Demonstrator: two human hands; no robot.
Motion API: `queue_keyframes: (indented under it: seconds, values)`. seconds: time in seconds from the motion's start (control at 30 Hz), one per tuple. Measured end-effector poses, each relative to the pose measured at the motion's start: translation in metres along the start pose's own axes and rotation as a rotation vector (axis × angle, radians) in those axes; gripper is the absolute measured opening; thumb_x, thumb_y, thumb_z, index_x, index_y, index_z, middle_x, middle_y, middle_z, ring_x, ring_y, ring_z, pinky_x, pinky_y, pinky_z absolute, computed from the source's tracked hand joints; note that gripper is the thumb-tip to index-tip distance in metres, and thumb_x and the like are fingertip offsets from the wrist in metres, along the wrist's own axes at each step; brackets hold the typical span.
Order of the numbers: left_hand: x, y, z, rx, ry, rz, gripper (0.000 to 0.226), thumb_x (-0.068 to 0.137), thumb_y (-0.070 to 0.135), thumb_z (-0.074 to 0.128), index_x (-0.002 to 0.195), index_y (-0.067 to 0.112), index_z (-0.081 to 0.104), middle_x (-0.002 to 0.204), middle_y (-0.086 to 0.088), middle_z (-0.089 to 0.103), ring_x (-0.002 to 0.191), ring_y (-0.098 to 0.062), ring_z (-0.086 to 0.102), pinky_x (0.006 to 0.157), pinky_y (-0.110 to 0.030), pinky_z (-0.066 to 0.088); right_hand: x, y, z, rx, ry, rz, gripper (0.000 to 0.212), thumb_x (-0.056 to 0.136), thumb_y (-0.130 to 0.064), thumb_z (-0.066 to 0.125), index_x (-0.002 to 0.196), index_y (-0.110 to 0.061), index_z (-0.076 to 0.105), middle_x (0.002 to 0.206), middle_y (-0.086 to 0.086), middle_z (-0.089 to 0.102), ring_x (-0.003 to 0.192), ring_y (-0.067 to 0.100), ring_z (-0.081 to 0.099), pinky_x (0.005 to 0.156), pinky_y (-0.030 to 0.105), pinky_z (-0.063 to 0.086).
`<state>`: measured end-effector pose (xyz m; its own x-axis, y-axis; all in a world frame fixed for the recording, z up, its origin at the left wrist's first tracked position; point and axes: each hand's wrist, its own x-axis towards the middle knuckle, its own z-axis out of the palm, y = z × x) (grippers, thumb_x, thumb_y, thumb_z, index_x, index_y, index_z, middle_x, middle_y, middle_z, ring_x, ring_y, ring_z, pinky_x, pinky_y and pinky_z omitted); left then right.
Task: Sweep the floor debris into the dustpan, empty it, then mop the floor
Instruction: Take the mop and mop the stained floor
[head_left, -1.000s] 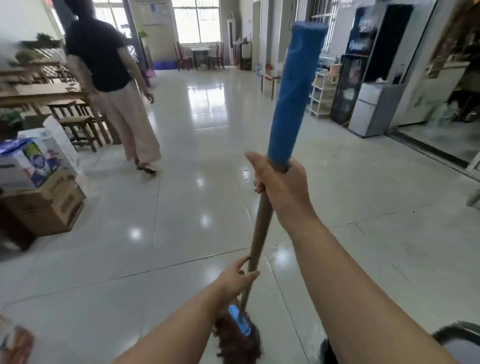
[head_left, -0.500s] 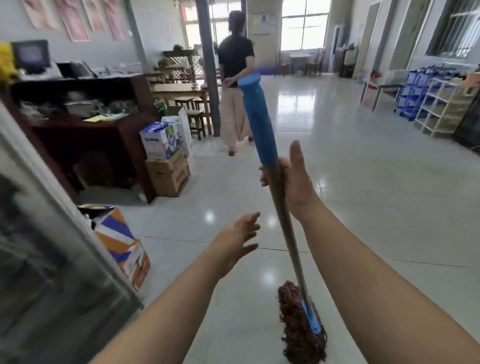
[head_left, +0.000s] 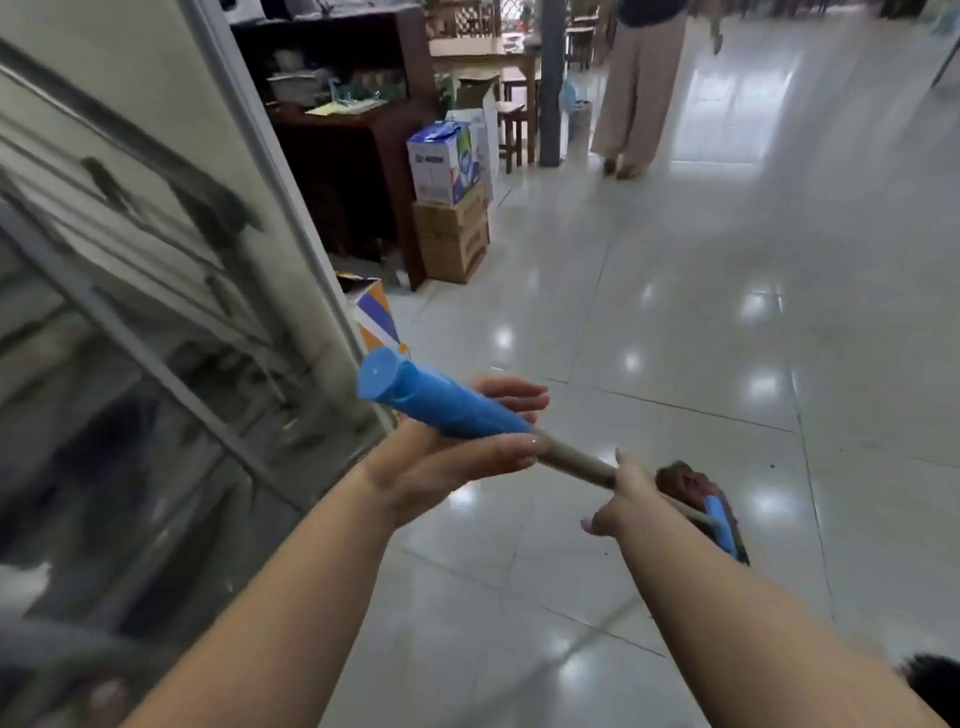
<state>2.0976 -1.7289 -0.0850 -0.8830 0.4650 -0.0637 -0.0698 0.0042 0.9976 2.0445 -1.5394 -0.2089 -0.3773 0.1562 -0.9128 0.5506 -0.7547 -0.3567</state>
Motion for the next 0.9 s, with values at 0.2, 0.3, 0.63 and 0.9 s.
queue_keyframes:
  seconds: [0.2,0.3,0.63,0.9]
  values:
    - [-0.058,-0.002,-0.048,-0.457,-0.014,-0.114,0.075,0.046,0.034,0.092,0.115,0.017,0.067,0.127,-0.01,0.059,0.118,-0.031,0.054,0.088,-0.044,0.052,0.016,0.037,0.012,0.449,-0.128,0.166,0.053,0.093,-0.033,0.058,0.135,-0.009,0.037,0.12,0.016,0.051,0.088,0.026,0.067,0.048,0.033,0.057]
    - [-0.079,0.023,-0.063,-0.137,0.135,-0.283,0.064,0.049,0.048,0.082,0.104,0.017,0.073,0.123,-0.013,0.062,0.107,-0.029,0.063,0.078,-0.033,0.056,0.026,0.053,0.018,0.387,-0.091,0.188,0.052,0.093,-0.033,0.058,0.135,-0.009,0.039,0.125,0.014,0.053,0.085,0.024,0.068,0.044,0.029,0.056]
    - [-0.026,0.031,-0.051,1.144,-0.252,-1.154,0.071,0.069,0.084,0.032,0.072,0.019,0.061,0.078,0.002,0.066,0.075,-0.014,0.063,0.066,-0.024,0.046,0.053,0.094,0.011,0.149,-0.043,0.299,0.038,0.098,-0.027,0.05,0.132,-0.01,0.046,0.128,0.009,0.058,0.099,0.019,0.065,0.064,0.027,0.055]
    - [0.031,-0.084,-0.009,0.879,-0.276,-1.367,0.077,0.087,0.066,0.032,0.11,-0.005,0.052,0.064,-0.017,0.069,0.058,-0.025,0.068,0.061,-0.027,0.055,0.079,0.087,0.0,0.364,-0.083,0.286,0.046,0.092,-0.044,0.055,0.091,0.001,0.052,0.074,0.008,0.057,0.059,0.018,0.056,0.042,0.022,0.054]
